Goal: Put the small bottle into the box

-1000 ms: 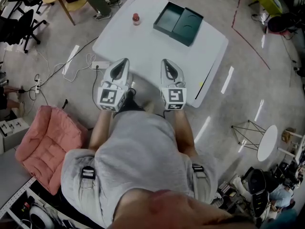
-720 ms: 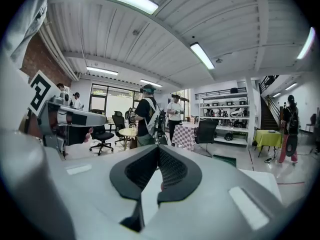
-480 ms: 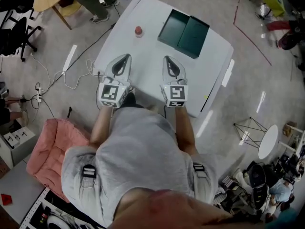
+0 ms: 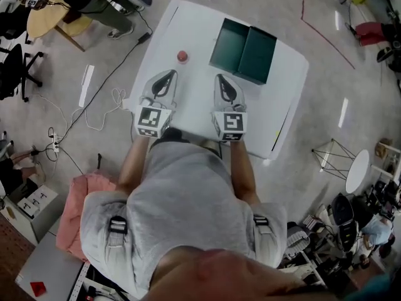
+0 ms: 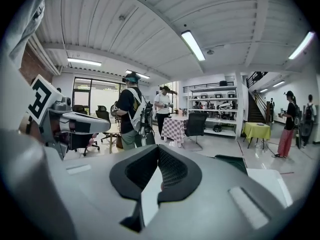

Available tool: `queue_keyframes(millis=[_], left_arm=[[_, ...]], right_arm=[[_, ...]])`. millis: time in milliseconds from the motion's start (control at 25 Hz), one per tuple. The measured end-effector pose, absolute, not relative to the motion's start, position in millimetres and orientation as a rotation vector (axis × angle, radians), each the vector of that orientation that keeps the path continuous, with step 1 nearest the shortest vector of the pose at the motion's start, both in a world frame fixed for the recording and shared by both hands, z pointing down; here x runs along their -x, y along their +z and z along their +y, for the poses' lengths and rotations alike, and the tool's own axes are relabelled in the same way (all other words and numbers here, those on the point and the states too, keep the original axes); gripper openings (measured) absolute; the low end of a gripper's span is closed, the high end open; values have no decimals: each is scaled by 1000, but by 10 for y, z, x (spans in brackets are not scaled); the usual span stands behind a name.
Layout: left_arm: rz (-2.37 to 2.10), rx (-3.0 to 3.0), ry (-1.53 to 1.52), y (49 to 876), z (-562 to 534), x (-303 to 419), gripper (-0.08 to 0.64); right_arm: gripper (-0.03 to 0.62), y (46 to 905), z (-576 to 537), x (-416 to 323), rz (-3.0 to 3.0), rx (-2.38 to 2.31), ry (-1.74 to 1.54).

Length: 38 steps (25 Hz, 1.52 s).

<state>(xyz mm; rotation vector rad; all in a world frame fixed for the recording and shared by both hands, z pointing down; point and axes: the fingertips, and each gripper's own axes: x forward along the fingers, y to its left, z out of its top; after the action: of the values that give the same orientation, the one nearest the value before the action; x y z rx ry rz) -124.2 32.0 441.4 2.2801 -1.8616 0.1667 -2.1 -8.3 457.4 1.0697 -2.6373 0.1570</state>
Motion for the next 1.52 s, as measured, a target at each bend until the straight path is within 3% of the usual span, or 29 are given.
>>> queue_keyframes(millis=[1280, 1360, 1520], left_arm=[[-1573, -2279, 327, 5513, -534, 1539, 14], [-1538, -2284, 318, 5561, -563, 1503, 108], [-1530, -2281, 329, 5655, -637, 1471, 189]], right_arm=[[4, 5370, -597, 72, -2352, -1299, 363], [4, 5398, -612, 29, -2340, -1309, 369], [4, 5472, -616, -36, -2319, -1317, 379]])
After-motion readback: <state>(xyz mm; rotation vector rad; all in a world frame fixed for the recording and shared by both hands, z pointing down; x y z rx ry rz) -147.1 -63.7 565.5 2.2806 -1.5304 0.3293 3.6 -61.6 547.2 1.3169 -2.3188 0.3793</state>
